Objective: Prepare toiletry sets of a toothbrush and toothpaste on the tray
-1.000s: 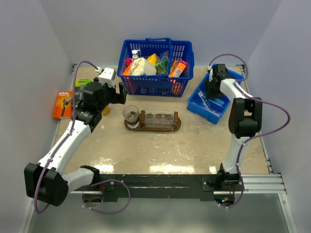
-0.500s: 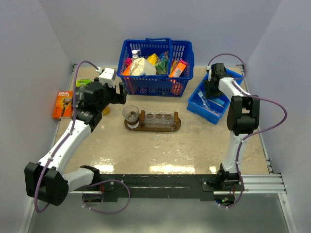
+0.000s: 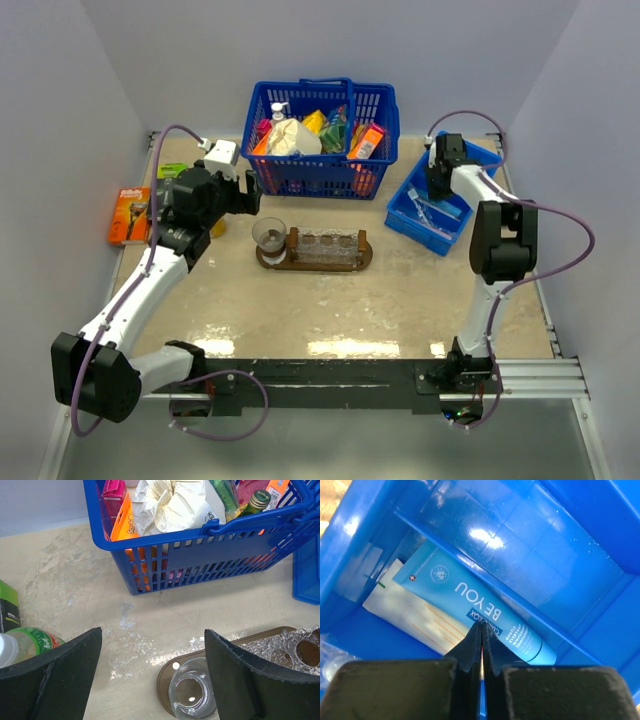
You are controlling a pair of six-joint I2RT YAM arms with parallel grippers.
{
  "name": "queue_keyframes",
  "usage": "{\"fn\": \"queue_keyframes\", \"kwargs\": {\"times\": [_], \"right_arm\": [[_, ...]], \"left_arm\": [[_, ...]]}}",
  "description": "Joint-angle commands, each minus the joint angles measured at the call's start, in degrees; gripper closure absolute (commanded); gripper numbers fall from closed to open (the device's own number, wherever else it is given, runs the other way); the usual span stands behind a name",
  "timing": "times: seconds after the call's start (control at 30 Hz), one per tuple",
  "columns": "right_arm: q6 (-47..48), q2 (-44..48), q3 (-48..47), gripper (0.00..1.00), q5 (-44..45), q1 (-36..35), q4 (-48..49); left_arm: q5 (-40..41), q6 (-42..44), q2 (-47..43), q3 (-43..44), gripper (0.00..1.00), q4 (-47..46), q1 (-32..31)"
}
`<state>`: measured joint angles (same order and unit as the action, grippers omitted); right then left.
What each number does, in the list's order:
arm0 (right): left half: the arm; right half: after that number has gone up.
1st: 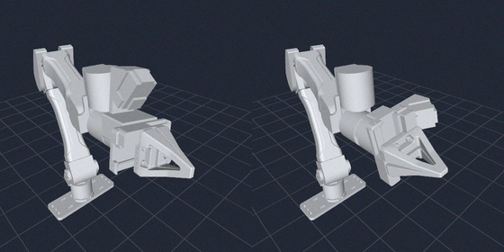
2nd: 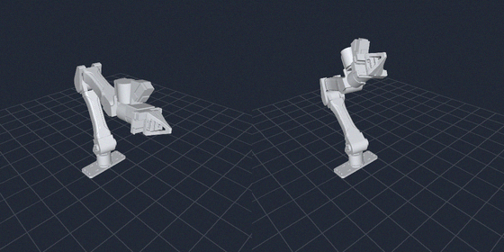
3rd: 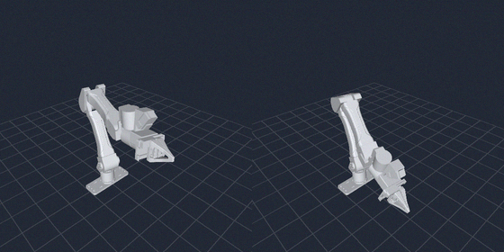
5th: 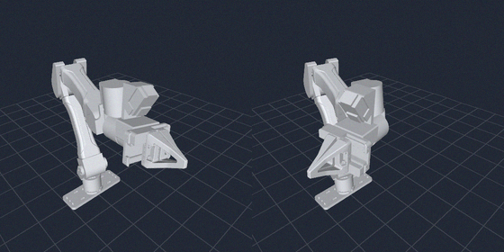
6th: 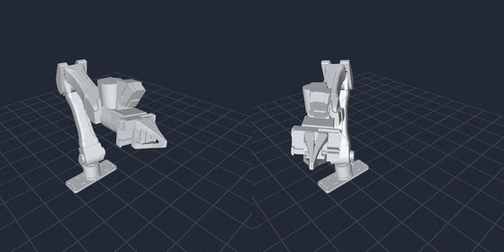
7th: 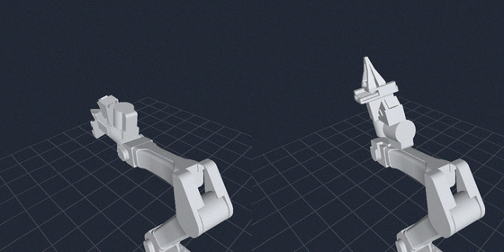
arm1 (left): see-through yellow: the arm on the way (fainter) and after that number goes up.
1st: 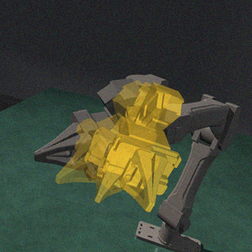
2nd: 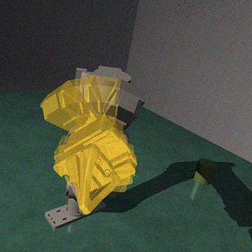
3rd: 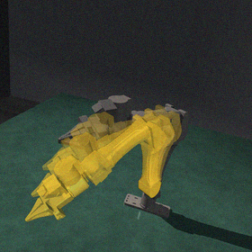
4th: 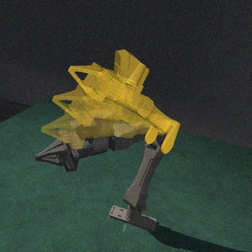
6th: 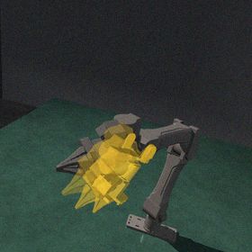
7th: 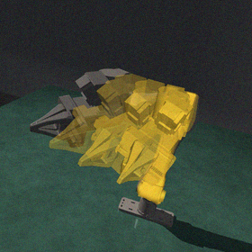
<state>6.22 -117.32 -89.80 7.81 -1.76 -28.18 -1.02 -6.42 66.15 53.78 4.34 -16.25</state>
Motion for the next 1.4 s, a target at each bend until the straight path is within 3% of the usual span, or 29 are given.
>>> {"fn": "queue_keyframes", "kwargs": {"times": [0.0,0.4,0.73,0.93,1.13,1.37], "right_arm": [[0.02,4.89,2.7,1.0,-1.05,0.0,4.71],[-1.12,12.46,5.95,1.0,-0.87,0.0,7.88],[0.11,9.92,3.5,1.0,-5.35,0.0,1.12],[5.73,8.16,0.33,0.9,-4.56,0.26,-4.16],[7.49,7.81,-0.47,0.64,-7.54,0.62,-6.18],[7.49,5.44,-2.31,0.62,-6.5,0.62,-7.23]], "left_arm": [[0.05,0.61,0.21,0.63,0.13,-1.88,-0.27],[0.31,0.7,0.38,0.63,0.13,-1.88,-0.27],[-4.6,1.58,-1.02,-0.16,0.13,-3.37,-0.27],[-6.54,2.63,-1.9,-0.43,0.13,-5.22,-0.27],[-11.45,3.42,-3.13,-1.75,0.12,-8.2,-0.27],[-14.19,0.18,-1.39,-0.18,0.09,-13.65,-0.18]]}}
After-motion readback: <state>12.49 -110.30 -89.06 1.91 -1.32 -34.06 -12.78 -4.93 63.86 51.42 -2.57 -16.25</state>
